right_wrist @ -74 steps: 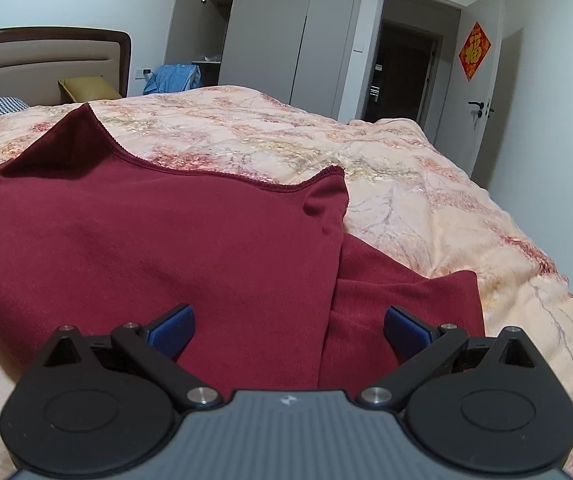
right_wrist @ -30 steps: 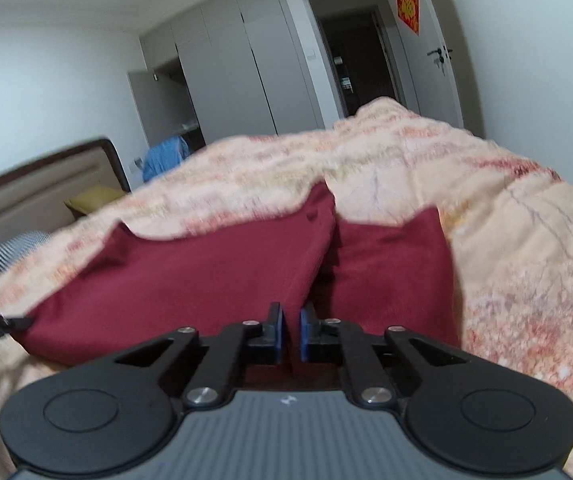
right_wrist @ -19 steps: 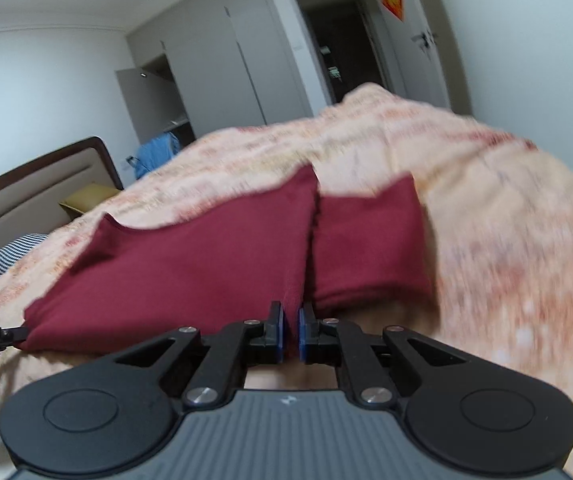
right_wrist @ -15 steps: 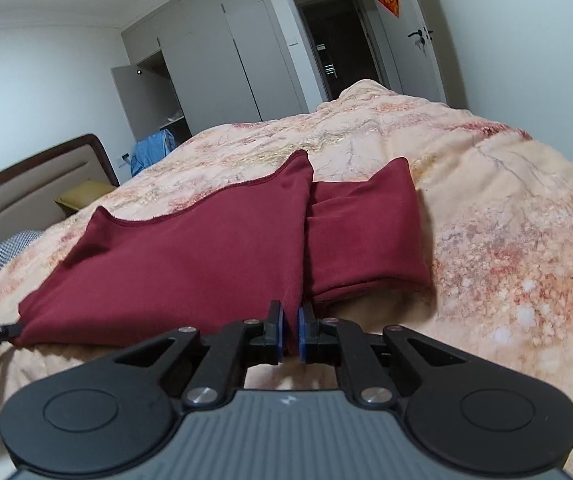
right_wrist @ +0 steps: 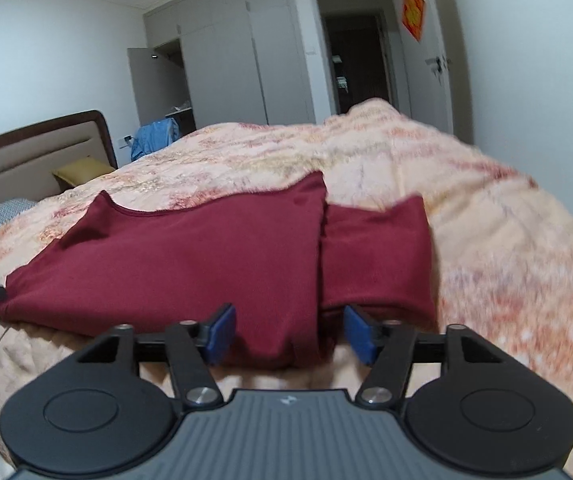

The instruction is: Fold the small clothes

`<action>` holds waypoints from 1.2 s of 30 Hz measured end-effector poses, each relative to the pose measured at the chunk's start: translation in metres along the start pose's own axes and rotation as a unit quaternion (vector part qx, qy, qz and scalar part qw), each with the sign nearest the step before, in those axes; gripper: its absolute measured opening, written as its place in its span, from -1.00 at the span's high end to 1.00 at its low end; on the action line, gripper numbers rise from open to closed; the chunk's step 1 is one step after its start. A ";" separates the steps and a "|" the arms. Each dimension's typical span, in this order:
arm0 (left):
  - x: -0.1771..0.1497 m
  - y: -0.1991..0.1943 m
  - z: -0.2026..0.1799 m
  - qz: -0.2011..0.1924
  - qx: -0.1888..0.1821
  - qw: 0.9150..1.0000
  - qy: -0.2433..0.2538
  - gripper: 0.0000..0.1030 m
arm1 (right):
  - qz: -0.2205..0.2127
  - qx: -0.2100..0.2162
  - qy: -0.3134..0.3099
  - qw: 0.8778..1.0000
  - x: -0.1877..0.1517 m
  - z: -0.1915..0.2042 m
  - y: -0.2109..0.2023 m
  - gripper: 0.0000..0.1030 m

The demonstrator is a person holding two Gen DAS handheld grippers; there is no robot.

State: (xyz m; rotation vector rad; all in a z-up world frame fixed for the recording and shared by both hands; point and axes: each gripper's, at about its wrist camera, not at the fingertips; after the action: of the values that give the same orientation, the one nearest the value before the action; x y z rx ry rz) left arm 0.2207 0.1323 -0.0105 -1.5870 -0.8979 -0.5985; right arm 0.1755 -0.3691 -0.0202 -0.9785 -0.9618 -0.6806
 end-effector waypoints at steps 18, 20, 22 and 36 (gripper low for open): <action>0.003 0.003 -0.014 0.034 0.106 0.990 -0.085 -0.99 | -0.025 0.033 -0.121 0.992 0.041 0.078 0.083 -0.99; 0.000 0.004 -0.015 0.040 0.118 0.987 -0.103 -0.99 | -0.023 0.043 -0.129 0.990 0.043 0.088 0.095 -0.99; -0.005 0.002 -0.015 0.039 0.117 0.984 -0.126 -0.99 | -0.021 0.046 -0.140 0.989 0.044 0.097 0.105 -0.99; -0.042 0.017 -0.033 0.016 -0.030 0.976 -0.215 -0.99 | -0.024 0.033 -0.116 0.992 -0.018 0.091 0.127 -0.99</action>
State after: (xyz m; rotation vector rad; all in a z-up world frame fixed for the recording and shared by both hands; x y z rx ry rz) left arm 0.2138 0.0903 -0.0466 -1.8178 -1.1774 -0.2610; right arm 0.2406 -0.2327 -0.0624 -0.9936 -1.2081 -0.5782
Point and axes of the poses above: each gripper's, at about its wrist camera, not at the fingertips, and y roughly the way its jaws point, z to its left, x to its top, and after that the axes turned 10 degrees about x, right-handed
